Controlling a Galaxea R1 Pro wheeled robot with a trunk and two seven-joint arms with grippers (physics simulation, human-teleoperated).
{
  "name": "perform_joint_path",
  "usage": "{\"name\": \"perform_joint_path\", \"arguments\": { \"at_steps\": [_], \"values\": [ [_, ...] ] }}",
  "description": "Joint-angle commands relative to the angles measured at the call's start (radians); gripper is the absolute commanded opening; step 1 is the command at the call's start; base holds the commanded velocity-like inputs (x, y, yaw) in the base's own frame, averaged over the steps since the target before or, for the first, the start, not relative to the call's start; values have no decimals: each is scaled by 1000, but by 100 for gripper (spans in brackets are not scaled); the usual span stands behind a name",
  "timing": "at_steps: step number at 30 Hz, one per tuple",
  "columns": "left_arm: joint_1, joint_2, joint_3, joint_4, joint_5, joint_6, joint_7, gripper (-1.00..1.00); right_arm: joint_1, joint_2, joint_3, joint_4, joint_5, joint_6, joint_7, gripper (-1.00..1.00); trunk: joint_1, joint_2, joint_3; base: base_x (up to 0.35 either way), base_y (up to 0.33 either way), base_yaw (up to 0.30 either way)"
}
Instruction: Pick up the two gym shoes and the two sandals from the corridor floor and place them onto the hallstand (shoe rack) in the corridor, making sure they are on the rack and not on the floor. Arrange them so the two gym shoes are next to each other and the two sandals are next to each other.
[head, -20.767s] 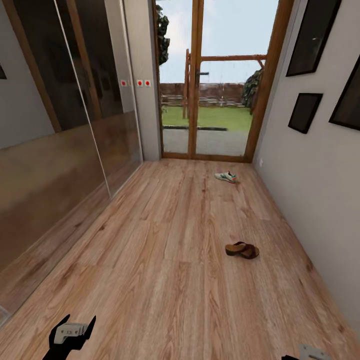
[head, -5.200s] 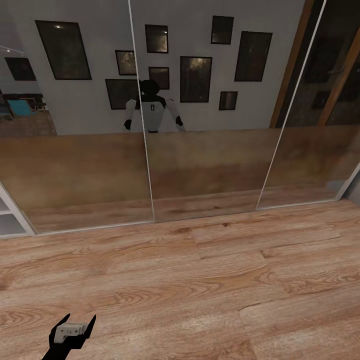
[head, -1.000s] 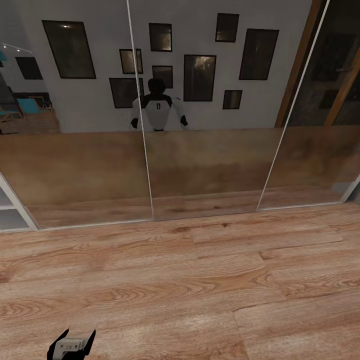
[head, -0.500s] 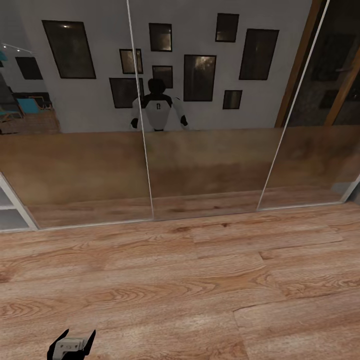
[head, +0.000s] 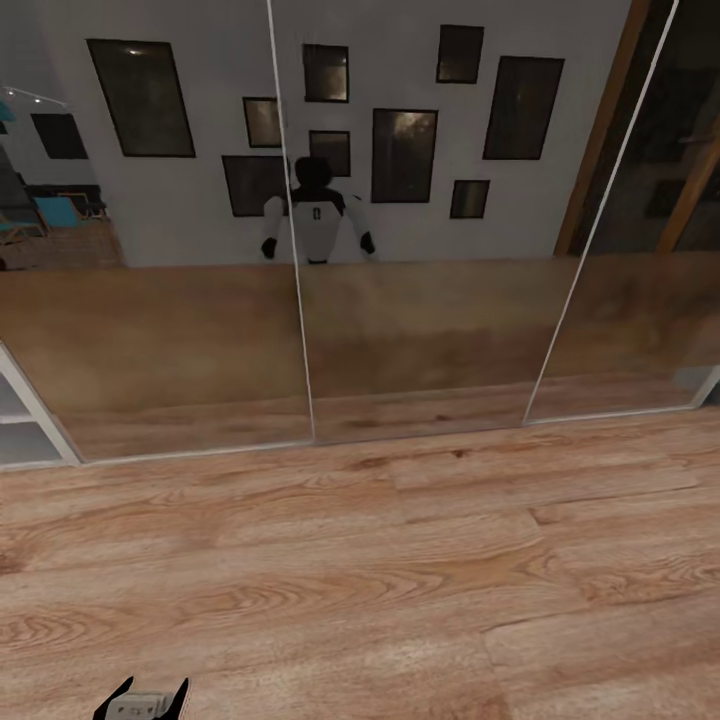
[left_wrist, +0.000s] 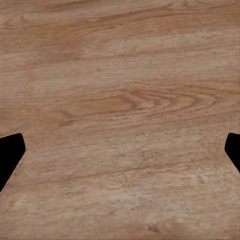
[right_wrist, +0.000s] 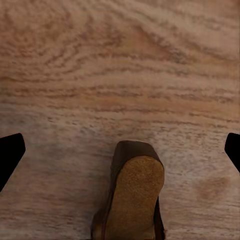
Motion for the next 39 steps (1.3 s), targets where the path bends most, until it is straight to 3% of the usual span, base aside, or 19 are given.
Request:
{"name": "perform_joint_path", "arguments": {
  "at_steps": [1,6,11,12,20,25,39],
  "values": [
    [1,-1,0,4,0,0,0,100,-1,6,-3,-3,-3,-3,-6,100,0,0,0,167,275,0],
    [3,-4,0,13,0,0,0,100,-3,34,-24,-12,-25,-23,-34,100,0,0,0,184,303,0],
    [3,-5,-1,16,0,1,0,100,-4,40,-51,-15,-53,-51,-62,100,0,0,0,201,328,0],
    [3,-5,-1,17,0,1,0,100,-4,40,-75,-16,-109,-91,-320,100,0,0,0,207,337,0],
    [4,-6,-1,20,0,1,0,100,-5,40,-138,-18,-245,-169,-345,100,0,0,0,211,343,0],
    [4,-6,-2,20,0,1,0,100,-5,38,-153,-19,-294,-188,-350,100,0,0,0,213,346,0],
    [4,-6,-3,23,-1,-1,0,100,-5,40,-162,-19,-327,-201,-351,100,0,0,0,84,137,-50]
  ]
}}
